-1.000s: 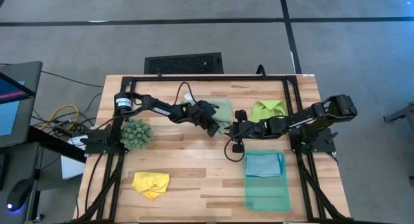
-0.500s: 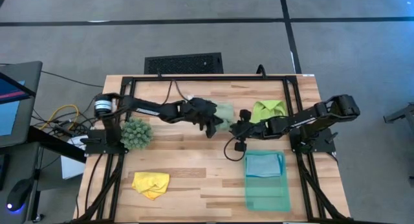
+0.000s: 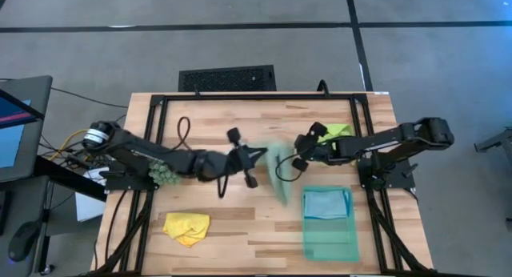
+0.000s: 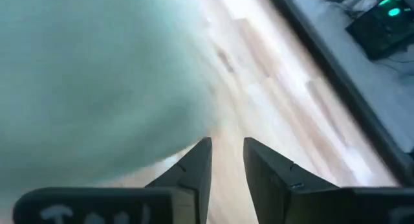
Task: Fold microfiber towels
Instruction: Fold the green microfiber cloth
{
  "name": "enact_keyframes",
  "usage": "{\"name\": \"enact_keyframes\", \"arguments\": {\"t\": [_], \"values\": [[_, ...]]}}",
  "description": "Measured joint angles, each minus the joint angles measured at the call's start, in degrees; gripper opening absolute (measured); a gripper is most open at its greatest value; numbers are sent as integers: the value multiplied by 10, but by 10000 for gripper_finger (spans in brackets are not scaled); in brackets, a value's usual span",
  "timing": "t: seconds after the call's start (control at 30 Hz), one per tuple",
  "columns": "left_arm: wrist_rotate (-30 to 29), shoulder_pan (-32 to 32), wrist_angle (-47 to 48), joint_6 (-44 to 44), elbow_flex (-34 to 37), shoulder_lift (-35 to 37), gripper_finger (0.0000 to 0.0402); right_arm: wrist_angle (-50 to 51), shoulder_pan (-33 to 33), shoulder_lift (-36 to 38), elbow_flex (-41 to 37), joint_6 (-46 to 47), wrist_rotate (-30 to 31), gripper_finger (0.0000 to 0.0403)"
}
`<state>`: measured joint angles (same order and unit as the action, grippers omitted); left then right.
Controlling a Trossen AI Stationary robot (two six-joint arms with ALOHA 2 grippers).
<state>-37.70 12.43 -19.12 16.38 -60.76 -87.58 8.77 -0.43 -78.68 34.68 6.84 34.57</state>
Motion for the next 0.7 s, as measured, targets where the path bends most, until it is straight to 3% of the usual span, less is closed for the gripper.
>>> {"name": "enact_keyframes", "arguments": {"t": [0.13, 0.3, 0.47, 0.57, 0.7], "values": [[-147, 43, -26, 81, 0, 1, 0, 31, 9, 39, 0, 2, 41, 113], [-186, 50, -73, 152, -16, 1, 0, 33, 28, 97, 0, -13, 54, 113], [-199, 7, -27, 198, -123, 8, 0, 47, 60, 141, 0, -13, 54, 113], [-119, -51, 121, 165, -216, 10, 0, 49, 76, 152, 0, -13, 60, 113], [144, -176, 327, -3, -337, -2, 0, 50, 81, 154, 0, -15, 62, 113]]}}
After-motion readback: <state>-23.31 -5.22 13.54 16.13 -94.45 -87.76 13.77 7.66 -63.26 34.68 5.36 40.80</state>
